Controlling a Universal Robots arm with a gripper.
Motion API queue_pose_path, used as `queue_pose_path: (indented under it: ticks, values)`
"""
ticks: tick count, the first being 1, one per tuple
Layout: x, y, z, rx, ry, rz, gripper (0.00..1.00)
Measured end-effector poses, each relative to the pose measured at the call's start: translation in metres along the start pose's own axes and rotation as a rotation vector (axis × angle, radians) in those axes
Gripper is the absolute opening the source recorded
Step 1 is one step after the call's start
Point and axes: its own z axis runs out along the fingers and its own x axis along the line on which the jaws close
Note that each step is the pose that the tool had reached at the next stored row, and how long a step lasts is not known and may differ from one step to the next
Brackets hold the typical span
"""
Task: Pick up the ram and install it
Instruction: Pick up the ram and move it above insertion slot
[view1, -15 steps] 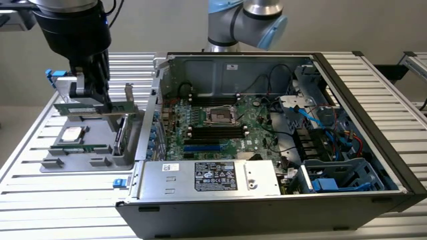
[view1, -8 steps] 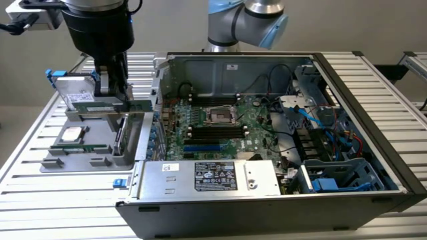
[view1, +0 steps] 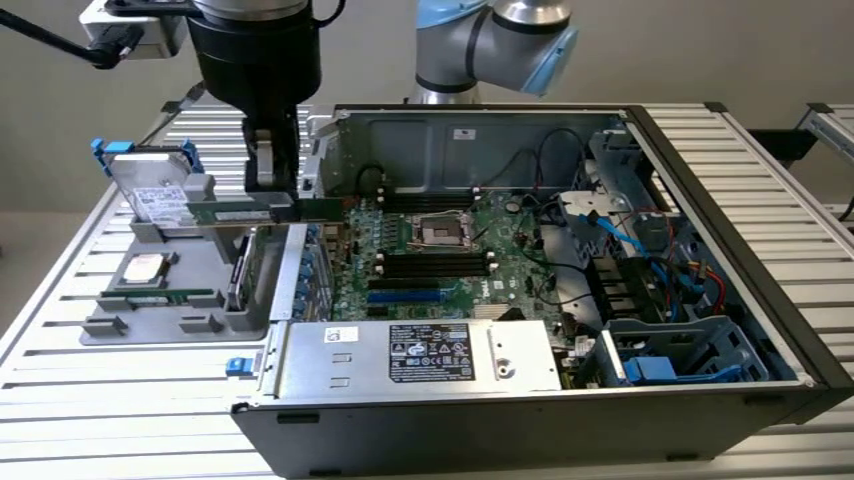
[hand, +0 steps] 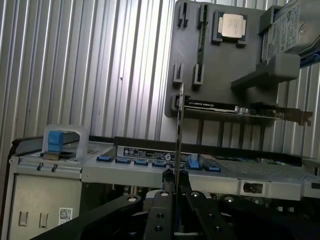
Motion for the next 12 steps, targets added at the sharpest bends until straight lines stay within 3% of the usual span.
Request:
queue_pose_path:
  ticks: [12]
  values:
    - [0.008, -0.0537, -0.0077, 0.0010, -0.0114, -0.001, 0.14]
